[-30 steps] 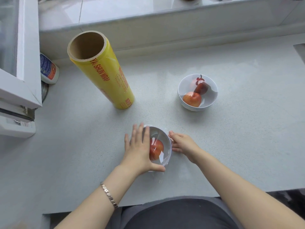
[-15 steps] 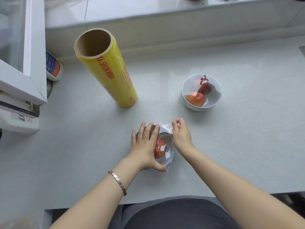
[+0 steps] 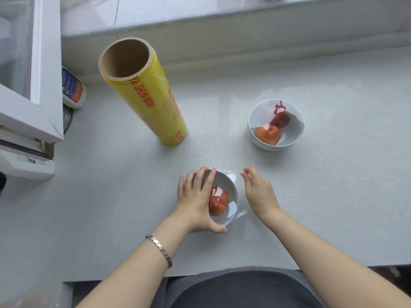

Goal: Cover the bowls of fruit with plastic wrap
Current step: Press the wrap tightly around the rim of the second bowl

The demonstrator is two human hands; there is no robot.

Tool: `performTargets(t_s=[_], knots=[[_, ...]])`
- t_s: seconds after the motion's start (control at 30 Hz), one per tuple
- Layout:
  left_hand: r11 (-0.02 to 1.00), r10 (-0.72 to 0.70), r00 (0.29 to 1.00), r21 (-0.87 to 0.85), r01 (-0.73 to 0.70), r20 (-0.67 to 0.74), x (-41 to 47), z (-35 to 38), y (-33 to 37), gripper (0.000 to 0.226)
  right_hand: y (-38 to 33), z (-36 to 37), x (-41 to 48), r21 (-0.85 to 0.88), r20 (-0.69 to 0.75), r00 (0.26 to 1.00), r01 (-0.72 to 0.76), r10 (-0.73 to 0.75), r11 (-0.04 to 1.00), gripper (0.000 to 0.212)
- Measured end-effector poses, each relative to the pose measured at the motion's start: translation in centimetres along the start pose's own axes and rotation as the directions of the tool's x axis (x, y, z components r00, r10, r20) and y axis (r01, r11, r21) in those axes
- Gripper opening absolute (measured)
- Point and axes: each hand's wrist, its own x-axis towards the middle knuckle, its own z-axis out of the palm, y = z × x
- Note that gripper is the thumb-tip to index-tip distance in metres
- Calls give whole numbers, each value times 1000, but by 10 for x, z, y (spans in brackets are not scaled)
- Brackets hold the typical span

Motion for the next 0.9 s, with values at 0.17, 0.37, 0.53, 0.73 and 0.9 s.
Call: performTargets(t_s=[0.17,0.37,0.53,0.73,0.9], knots=[[997,-79,996,-21,78,-28,1,4,8,138,-3,9,11,103,62,991,-123,117,987,20],[906,-373,927,-233,354,-42,-6,9,26,140,9,-4,2,384,92,892,-442,443,811,45],[899,-375,927,-231,372,33,-18,5,23,143,3,-15,-27,389,551,721,-667,420,635,41],[999,-7,997,40,4,77,-11,-4,4,139,-10,3,-18,506,325,877,-478,354,718,26],[999,-32,997,34,30,77,-2,-2,10,137,-20,14,-19,492,84,939,-330,333,806,27]])
